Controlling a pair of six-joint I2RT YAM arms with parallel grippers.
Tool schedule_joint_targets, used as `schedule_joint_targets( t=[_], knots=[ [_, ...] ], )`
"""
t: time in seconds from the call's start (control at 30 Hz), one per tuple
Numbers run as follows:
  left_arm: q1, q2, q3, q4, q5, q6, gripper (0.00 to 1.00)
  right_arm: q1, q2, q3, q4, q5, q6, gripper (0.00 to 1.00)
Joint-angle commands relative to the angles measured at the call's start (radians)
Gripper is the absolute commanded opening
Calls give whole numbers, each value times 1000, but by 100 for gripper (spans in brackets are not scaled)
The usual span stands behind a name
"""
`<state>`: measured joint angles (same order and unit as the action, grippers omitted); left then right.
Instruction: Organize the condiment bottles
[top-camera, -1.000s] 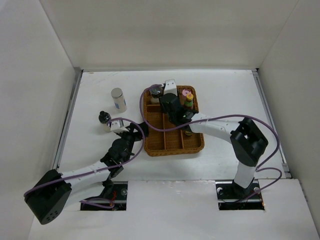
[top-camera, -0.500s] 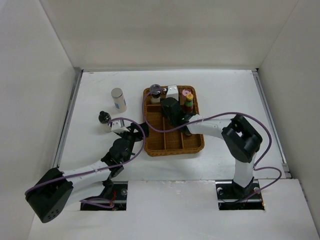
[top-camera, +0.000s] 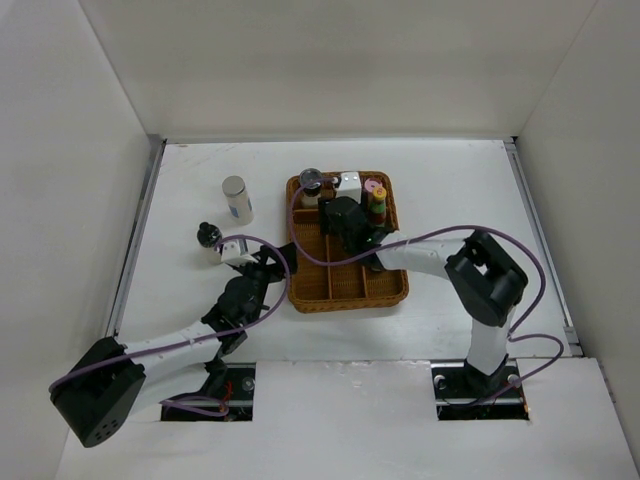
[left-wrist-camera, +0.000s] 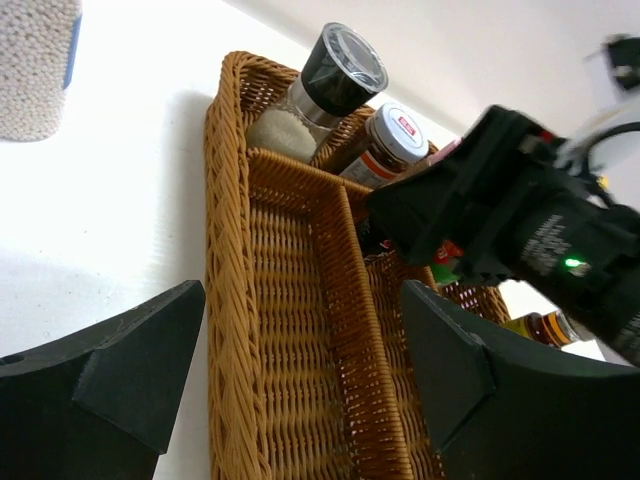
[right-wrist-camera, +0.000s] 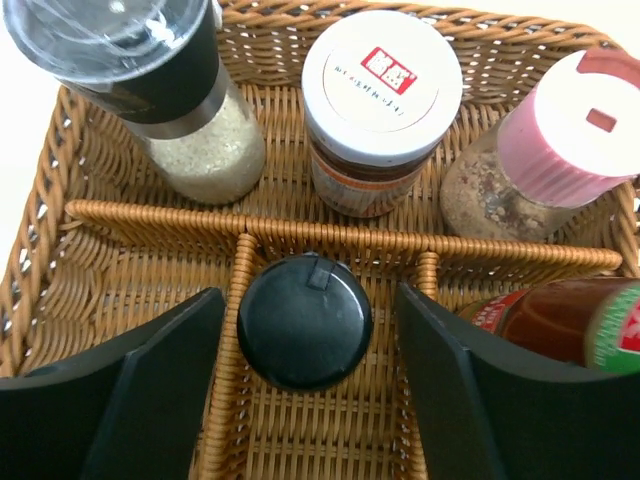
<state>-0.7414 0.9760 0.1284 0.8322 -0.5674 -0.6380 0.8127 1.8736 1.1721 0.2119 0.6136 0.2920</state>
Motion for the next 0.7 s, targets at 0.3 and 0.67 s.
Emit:
schedule_joint_targets(
  t=[0.3, 0.67],
  knots=[
    [58, -201, 108, -250, -5, -5, 68, 55, -416, -46, -6, -67, -45, 84],
    [285, -153, 477, -854, -81, 17, 62, 125, -778, -391, 66, -69, 1, 33]
  ],
)
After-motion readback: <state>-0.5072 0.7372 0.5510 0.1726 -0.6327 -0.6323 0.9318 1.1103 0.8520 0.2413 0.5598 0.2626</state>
